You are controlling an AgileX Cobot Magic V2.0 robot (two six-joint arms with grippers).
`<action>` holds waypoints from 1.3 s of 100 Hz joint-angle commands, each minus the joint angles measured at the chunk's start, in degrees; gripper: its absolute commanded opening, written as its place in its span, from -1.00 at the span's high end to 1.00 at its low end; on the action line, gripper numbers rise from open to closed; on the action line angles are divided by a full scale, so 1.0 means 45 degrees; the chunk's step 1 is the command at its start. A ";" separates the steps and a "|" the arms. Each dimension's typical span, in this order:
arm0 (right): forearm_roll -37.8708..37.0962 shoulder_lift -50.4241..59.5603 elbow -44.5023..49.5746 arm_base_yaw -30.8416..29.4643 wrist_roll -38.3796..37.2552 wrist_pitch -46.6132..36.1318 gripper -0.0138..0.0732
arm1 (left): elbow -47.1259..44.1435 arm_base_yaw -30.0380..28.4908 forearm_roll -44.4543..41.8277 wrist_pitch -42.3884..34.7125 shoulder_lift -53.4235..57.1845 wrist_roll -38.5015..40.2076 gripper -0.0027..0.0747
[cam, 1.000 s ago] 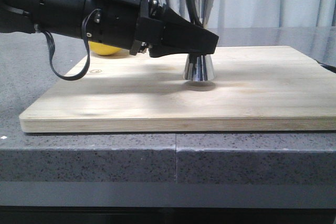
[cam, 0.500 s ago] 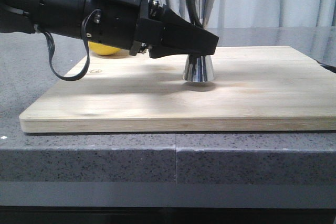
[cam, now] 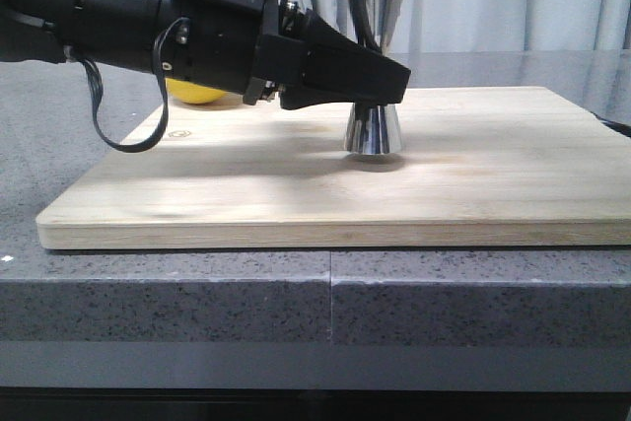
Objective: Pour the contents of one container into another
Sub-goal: 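Pour the clear liquid from the beaker into the jigger cup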
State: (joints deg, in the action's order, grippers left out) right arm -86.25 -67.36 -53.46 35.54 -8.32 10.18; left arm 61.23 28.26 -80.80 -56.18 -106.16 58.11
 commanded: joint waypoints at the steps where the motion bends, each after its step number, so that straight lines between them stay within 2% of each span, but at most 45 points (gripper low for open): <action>1: -0.0421 0.0405 -0.0494 0.0055 -0.0024 -0.0076 0.01 | 0.0400 -0.0020 0.0333 -0.0640 0.0744 0.0121 0.99; 130: -0.2127 0.0405 -0.0494 0.0055 -0.0016 0.0001 0.01 | 0.0400 -0.0020 0.0333 -0.0640 0.0744 0.0121 0.99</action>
State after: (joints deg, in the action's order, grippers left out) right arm -94.09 -67.36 -53.46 35.54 -8.49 9.62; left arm 61.23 28.26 -80.93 -56.18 -106.16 58.11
